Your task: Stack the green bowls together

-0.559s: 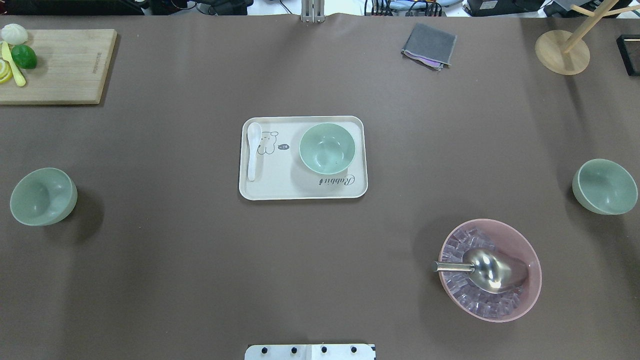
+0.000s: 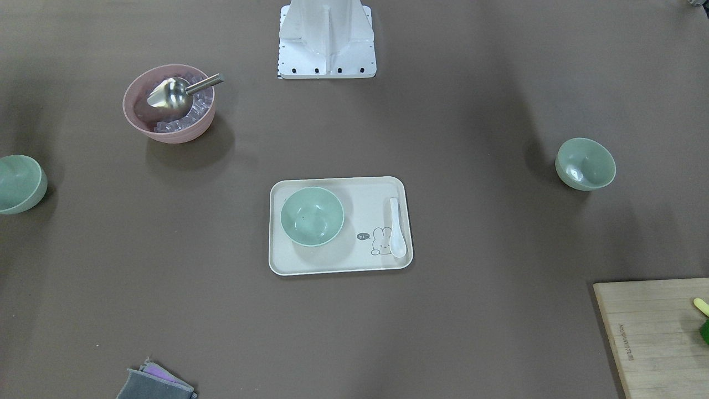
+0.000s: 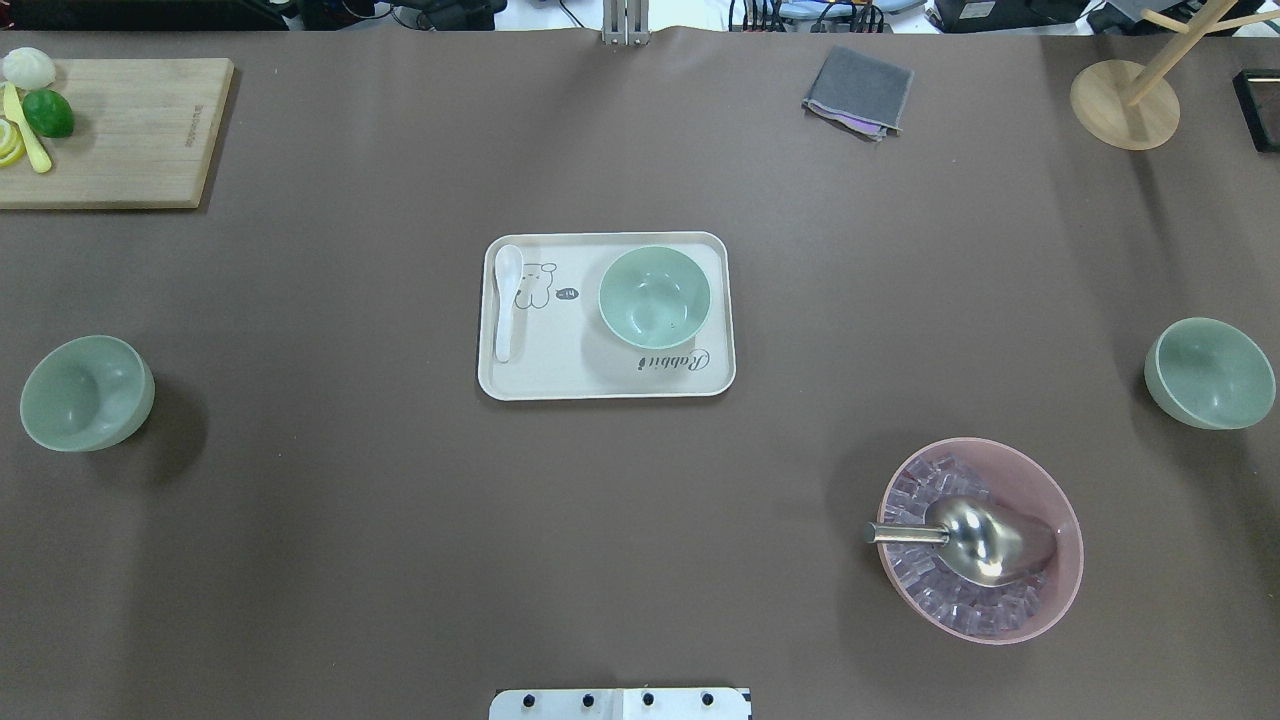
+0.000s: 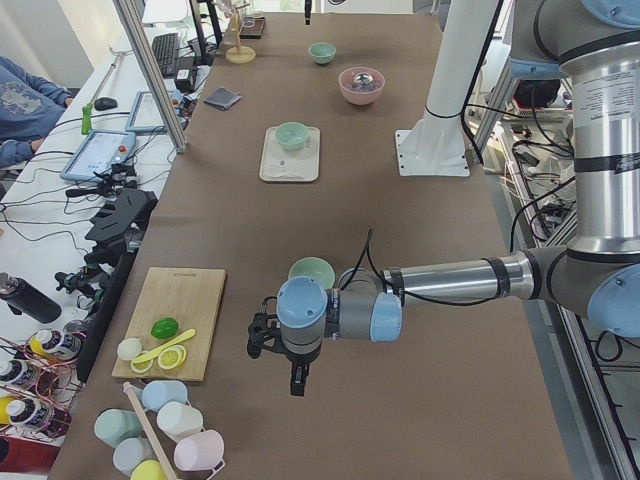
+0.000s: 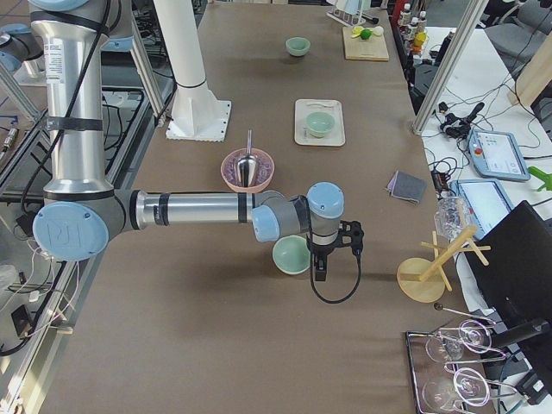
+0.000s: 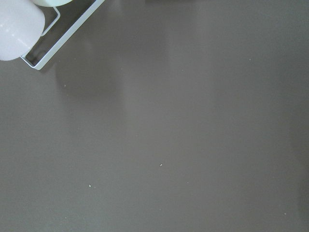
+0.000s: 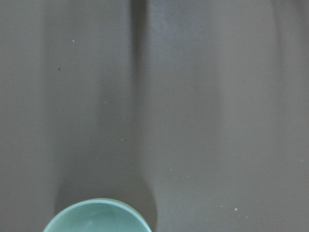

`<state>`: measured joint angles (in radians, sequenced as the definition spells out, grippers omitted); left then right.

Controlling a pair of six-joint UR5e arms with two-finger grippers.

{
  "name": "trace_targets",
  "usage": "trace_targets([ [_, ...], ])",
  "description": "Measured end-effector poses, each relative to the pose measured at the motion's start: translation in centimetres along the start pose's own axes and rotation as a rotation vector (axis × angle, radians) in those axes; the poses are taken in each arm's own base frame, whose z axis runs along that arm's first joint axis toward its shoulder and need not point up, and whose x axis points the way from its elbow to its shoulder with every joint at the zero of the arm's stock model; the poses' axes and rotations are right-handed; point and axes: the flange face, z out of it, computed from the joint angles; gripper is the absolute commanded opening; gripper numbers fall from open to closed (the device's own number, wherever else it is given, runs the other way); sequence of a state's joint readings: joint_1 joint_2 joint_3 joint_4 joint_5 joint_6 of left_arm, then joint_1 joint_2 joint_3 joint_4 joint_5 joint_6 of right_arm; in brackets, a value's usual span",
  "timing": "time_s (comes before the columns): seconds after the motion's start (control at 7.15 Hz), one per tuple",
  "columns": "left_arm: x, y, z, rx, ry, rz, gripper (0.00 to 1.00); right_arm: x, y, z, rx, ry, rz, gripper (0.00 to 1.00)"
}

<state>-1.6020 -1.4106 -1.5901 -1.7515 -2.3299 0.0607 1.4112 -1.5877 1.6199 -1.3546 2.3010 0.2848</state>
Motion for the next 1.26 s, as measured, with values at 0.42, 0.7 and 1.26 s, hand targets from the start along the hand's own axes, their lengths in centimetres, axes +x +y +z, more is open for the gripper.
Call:
trace_targets([
  [0.42, 0.0, 0.0, 0.1, 0.018, 0.0, 0.015, 0.98, 0.2, 0.0, 0.3, -0.005, 0.001, 0.002, 1.0],
  [0.7, 0.3, -0.2, -0.3, 0.032, 0.0, 0.034, 0.98, 0.2, 0.0, 0.3, -0.007, -0.001, 0.004, 1.0],
  [1.26, 1.2, -0.7, -1.2, 0.057, -0.001, 0.054, 0.98, -0.1, -0.1, 0.0, -0.002, -0.008, 0.001, 1.0],
])
